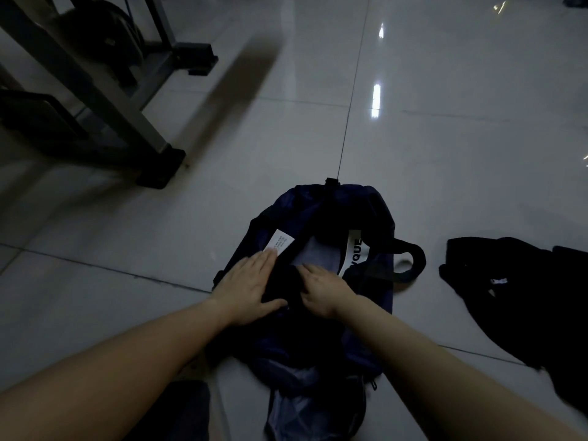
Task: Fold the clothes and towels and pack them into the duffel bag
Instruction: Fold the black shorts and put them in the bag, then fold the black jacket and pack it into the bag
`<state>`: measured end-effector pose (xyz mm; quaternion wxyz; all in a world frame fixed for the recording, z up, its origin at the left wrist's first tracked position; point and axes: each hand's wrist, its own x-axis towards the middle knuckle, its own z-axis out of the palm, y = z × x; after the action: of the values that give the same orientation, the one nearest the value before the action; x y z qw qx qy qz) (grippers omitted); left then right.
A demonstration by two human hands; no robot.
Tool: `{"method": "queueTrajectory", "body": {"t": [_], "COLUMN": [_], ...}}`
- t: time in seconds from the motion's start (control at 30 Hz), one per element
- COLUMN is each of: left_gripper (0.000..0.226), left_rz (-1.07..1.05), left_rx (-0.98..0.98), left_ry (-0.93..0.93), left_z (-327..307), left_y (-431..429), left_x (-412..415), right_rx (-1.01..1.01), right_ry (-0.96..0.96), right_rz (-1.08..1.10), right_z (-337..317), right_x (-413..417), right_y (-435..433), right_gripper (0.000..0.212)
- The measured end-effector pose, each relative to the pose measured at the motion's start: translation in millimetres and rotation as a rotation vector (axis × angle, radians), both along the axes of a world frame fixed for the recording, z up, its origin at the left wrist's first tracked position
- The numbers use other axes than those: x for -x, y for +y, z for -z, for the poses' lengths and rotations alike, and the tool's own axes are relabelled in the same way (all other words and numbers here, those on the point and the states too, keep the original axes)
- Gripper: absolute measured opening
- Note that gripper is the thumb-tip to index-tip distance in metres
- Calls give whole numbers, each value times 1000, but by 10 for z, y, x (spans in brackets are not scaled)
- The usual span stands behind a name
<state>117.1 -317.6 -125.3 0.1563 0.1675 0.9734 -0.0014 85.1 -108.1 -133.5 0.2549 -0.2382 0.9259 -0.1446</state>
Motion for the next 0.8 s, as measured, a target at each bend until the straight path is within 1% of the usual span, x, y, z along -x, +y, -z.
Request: {"method": "queueTrajectory", "body": {"t": [0.07, 0.13, 0.2, 0.27, 0.4, 0.47, 0.57, 0.6, 0.63, 0.7, 0.73, 0.8], "left_gripper": [128, 127, 129, 130, 130, 117, 80, 72, 69, 80, 87, 96], "left_rz": [-168, -366, -485, -511, -491, -503, -583, -610, -627, -628, -617, -603], "left_rx": [-110, -230, -324, -418, -604, -654, -611, -579, -542, -413, -329, -195], "left_ry": [-63, -118, -162, -189, -217, -200, -46, 3, 30, 3, -35, -92], "left_z": [52, 92, 135, 173, 159, 121, 89, 86, 90, 114, 133, 182], "left_y": [3, 20, 31, 26, 28, 42, 112, 152, 194, 284, 332, 413], "left_x": [-56, -98, -103, -79, -66, -63, -29, 3, 42, 110, 128, 123], "right_rx": [18, 23, 6, 10, 92, 104, 68, 39, -11, -151, -219, -338], "right_ry": [-144, -271, -341, -367, -493, -493, -410, -341, -242, -64, -21, -3], "right_rz": [71, 100, 95, 91, 105, 73, 38, 25, 11, -32, -62, -147], "right_z": [60, 112, 153, 163, 105, 31, -129, -209, -279, -396, -438, -457], "right_x": [104, 164, 153, 125, 162, 189, 248, 279, 320, 373, 371, 297], "right_y": [-146, -263, -352, -395, -332, -272, -203, -159, -97, 74, 183, 393], "right_gripper": [70, 72, 74, 74, 73, 71, 62, 57, 51, 47, 46, 40]}}
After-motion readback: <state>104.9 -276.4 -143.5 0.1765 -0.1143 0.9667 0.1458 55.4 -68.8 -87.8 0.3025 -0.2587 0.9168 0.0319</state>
